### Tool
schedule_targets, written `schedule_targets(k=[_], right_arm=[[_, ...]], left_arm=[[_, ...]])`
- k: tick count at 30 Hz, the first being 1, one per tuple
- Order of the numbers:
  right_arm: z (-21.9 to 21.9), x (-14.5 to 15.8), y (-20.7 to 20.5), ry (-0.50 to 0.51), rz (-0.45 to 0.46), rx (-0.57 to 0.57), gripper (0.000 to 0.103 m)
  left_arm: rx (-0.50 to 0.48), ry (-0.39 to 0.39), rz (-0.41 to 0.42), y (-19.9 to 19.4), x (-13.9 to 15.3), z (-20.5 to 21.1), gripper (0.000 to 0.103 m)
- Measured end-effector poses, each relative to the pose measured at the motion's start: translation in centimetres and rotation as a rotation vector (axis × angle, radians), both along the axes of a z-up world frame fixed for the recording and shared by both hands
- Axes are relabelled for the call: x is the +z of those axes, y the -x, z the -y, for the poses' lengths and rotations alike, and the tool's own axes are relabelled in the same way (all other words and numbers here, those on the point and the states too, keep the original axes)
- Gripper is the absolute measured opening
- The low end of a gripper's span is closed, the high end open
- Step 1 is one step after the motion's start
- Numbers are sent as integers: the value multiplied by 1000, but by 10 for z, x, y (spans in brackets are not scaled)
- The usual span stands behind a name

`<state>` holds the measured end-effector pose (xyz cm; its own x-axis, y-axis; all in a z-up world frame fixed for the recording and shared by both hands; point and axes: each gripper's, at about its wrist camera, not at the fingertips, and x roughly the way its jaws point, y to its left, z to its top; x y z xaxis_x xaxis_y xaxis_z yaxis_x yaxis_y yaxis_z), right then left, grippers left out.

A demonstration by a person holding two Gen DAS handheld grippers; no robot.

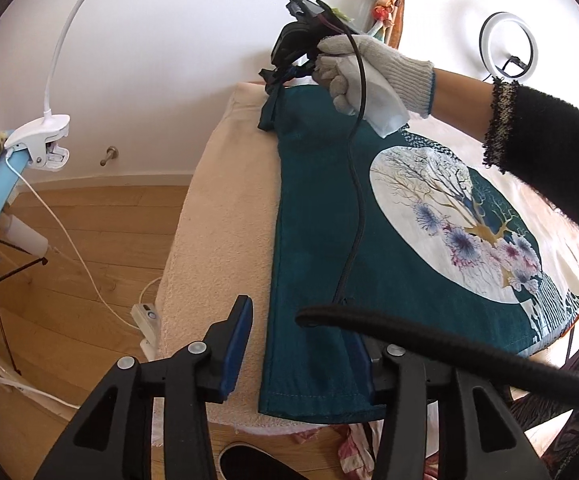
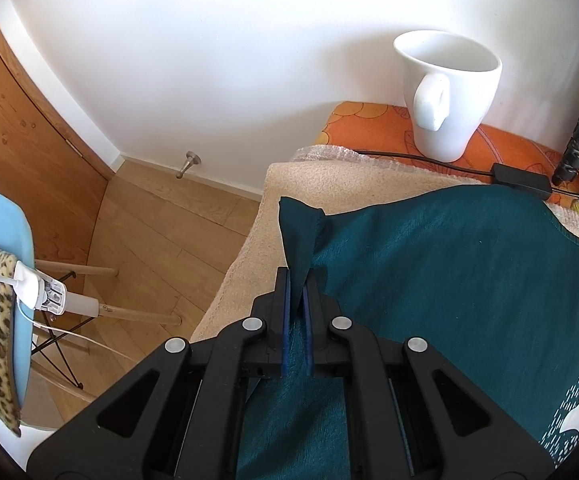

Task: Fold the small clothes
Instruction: 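Close the right gripper on the dark-green shirt edge, then lift and fold the dark-green side inward with the right gripper, then release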

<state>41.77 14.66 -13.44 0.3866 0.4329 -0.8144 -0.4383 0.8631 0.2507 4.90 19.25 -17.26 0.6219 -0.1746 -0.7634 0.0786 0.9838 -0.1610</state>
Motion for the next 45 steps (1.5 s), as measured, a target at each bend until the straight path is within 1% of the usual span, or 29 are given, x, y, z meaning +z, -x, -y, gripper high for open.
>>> schedule_targets(k=[2, 3, 4, 5, 6, 7, 8, 10, 13, 18, 21, 23, 26, 28, 33, 36, 37, 39, 40, 41, 42, 44, 45], right_arm=[[0, 1, 1, 11, 8, 5, 6], [1, 2, 2, 8, 10, 8, 6], [2, 2, 2, 2, 10, 8, 6], [4, 3, 1, -4, 8, 5, 6], [6, 2, 1, -8, 6, 2, 6], [7, 2, 1, -12, 4, 0, 6], [8, 2, 0, -14, 2, 0, 6], [11, 3, 1, -12, 6, 1, 6], [17, 7, 2, -23, 13, 4, 6], [42, 19, 2, -52, 31, -3, 6], [68, 26, 0, -90, 36, -22, 6], [88, 30, 0, -109, 42, -43, 6], [123, 32, 3, -135, 52, -82, 6], [146, 30, 4, -147, 48, -115, 6], [198, 14, 5, -130, 40, -205, 6], [220, 2, 2, -117, 16, -254, 6], [224, -1, 1, -119, 9, -260, 7], [231, -7, -1, -123, 3, -263, 7], [233, -7, -2, -117, 5, -268, 8], [235, -8, -3, -103, 10, -278, 13], [237, -8, -2, -95, 37, -299, 15], [244, -6, -1, -39, 74, -324, 21], [247, -5, -1, -17, 83, -337, 30]], left_arm=[[-5, 14, -28, -1, -7, -3, 43], [2, 5, -45, -2, -11, -4, 40], [5, 4, -66, -3, -15, -5, 29], [6, 8, -79, -3, -19, -5, 24], [8, 10, -73, -3, -19, -6, 22], [7, 19, -70, -2, -19, -8, 6], [6, 38, -76, -2, -17, -9, 0], [4, 83, -67, -1, -11, -10, 0], [-42, 81, -40, -1, 6, 2, 0], [-182, 50, -15, -7, 38, 40, 0], [-279, 41, -39, -17, 50, 70, 0], [-347, 17, -50, -22, 55, 95, 0], [-443, -32, -51, -25, 61, 131, 0], [-491, -46, -53, -26, 62, 151, 0], [-565, -72, -82, -29, 55, 190, 0], [-590, -94, -72, -26, 46, 215, 0], [-600, -82, -76, -26, 44, 219, 0], [-619, -54, -102, -27, 40, 228, 16], [-632, -45, -108, -25, 40, 230, 28], [-642, -48, -102, -22, 41, 232, 29], [-652, -60, -95, -18, 42, 235, 29], [-669, -72, -82, -10, 45, 236, 29], [-671, -74, -78, -7, 47, 236, 29]])
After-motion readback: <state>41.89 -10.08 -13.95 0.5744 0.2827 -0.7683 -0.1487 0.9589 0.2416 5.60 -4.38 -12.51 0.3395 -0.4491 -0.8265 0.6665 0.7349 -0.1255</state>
